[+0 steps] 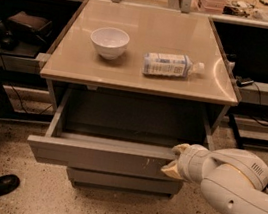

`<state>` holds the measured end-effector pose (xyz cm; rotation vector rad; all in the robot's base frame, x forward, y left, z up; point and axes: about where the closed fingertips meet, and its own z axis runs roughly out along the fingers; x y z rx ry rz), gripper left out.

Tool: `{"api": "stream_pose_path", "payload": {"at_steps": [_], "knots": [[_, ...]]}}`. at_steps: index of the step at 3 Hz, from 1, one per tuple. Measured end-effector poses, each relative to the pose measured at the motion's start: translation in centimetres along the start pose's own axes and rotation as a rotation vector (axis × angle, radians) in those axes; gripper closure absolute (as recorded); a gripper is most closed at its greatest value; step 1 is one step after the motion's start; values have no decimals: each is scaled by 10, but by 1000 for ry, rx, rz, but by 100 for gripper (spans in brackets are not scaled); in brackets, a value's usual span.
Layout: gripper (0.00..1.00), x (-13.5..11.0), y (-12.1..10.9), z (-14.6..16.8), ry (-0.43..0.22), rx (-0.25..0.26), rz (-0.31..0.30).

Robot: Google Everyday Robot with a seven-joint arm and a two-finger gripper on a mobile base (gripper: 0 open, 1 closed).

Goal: Open top drawer

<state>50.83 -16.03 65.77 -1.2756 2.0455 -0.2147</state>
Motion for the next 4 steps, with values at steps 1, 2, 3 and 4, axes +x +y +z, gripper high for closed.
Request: {"api": "stream_pose_path", "payload": {"at_steps": [1,2,3,4], "knots": [[100,6,10,-7,-6,-1,7],[100,5,9,-10,-6,-1,7],[100,10,18,-16,-12,-2,13],[100,9,17,-18,-12,-1,13]]}}
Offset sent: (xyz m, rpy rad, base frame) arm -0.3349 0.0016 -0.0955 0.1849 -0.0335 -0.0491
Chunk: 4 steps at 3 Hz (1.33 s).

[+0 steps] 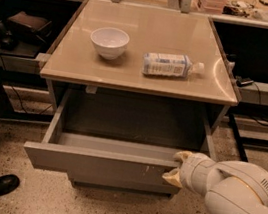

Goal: Open top drawer

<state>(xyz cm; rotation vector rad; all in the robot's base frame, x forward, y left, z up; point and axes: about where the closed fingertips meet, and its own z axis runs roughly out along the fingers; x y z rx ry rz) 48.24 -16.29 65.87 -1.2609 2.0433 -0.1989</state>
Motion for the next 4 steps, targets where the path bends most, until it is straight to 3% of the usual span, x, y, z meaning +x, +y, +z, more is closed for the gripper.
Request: {"api": "stream_pose_path", "payload": {"at_steps": [1,2,3,4], "knots": [[100,-6,23,-37,-55,38,27],[100,-7,22,-38,-55,38,27],[100,-6,45,-63,-90,59,42],[100,25,107,-94,-123,55,58]]}}
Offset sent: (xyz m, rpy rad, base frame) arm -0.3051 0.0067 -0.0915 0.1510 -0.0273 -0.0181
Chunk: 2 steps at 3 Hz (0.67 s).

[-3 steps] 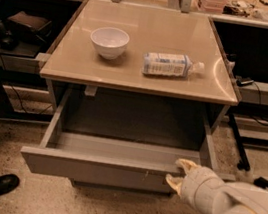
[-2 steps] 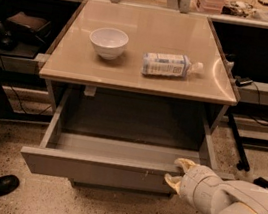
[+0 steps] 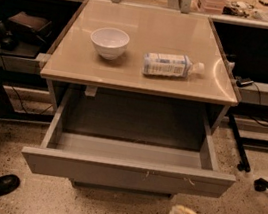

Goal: Open top drawer

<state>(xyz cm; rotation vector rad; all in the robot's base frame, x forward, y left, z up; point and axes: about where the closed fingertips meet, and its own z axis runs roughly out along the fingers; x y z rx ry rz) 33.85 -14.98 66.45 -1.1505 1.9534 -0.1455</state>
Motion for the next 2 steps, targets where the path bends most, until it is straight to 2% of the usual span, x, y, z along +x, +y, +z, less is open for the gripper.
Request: {"api": "stream_pose_path", "payload": {"at_steps": [1,2], "knots": [[100,39,56,-27,6,-34,11],[81,47,66,-32,10,-40,19]]}}
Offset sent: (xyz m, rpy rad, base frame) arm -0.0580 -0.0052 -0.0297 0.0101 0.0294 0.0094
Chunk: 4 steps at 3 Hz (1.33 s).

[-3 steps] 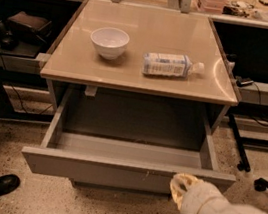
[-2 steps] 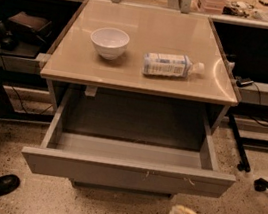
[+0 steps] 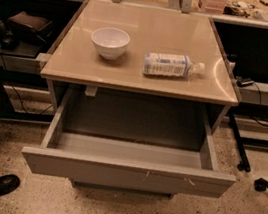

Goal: Open top drawer

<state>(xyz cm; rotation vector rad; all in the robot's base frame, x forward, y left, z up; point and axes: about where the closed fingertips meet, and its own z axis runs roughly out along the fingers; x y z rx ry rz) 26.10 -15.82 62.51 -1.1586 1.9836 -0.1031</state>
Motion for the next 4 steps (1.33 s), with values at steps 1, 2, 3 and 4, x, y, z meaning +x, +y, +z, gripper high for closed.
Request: {"api": "stream_pose_path", "payload": {"at_steps": [1,2,3,4], "knots": [[58,0,0,0,0,0,0],[34,0,0,0,0,0,0],[11,0,0,0,0,0,0],[0,0,0,0,0,0,0]]}}
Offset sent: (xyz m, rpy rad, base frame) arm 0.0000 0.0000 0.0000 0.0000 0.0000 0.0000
